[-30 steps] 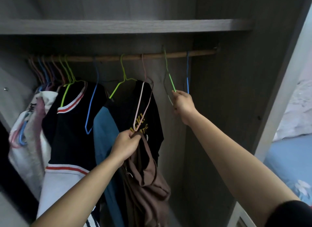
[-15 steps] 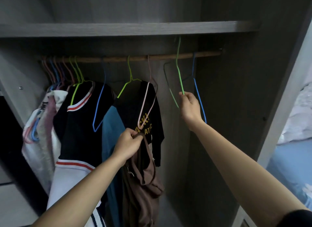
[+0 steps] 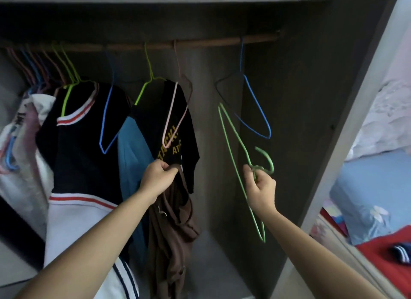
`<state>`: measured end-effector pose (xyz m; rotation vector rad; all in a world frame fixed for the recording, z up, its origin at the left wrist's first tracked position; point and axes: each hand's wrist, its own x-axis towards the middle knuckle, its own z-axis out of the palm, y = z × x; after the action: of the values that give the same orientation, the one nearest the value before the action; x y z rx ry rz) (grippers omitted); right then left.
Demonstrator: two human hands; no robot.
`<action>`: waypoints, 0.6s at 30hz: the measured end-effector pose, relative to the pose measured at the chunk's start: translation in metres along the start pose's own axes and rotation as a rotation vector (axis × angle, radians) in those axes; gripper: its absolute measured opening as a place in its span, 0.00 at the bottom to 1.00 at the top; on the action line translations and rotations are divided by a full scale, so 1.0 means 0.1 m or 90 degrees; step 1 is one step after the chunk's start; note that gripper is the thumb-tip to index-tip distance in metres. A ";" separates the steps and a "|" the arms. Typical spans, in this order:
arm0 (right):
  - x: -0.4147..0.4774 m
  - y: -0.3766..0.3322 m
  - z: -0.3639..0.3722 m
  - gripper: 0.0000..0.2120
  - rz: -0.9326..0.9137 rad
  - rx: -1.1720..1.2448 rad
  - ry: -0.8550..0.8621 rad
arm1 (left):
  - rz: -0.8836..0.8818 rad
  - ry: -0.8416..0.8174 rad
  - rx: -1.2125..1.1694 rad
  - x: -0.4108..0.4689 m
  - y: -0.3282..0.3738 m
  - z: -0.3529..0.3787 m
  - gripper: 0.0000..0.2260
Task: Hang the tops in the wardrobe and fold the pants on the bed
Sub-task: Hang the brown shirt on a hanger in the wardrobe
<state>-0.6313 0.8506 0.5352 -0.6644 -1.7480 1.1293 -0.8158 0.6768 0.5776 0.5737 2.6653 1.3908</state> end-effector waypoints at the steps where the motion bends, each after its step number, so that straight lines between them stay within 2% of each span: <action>1: -0.06 0.04 -0.06 0.21 -0.007 0.009 -0.012 | -0.005 -0.002 -0.002 0.00 -0.01 0.04 0.08; 6: -0.23 0.12 -0.24 0.05 -0.001 -0.048 -0.104 | 0.004 -0.006 -0.008 0.06 -0.07 0.26 0.04; 11: -0.22 0.13 -0.50 0.06 0.019 -0.105 -0.159 | 0.005 -0.007 -0.026 0.15 -0.12 0.47 0.04; 15: -0.19 -0.02 -0.78 0.05 0.002 -0.082 -0.173 | 0.007 0.000 -0.015 0.21 -0.15 0.66 0.06; 18: -0.12 -0.13 -1.00 0.06 0.025 -0.122 -0.272 | 0.005 0.018 -0.015 0.21 -0.13 0.74 0.08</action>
<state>-0.5357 0.8754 0.5574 -0.6025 -2.2347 1.2036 -0.8209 0.7351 0.5261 0.5673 2.6678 1.4419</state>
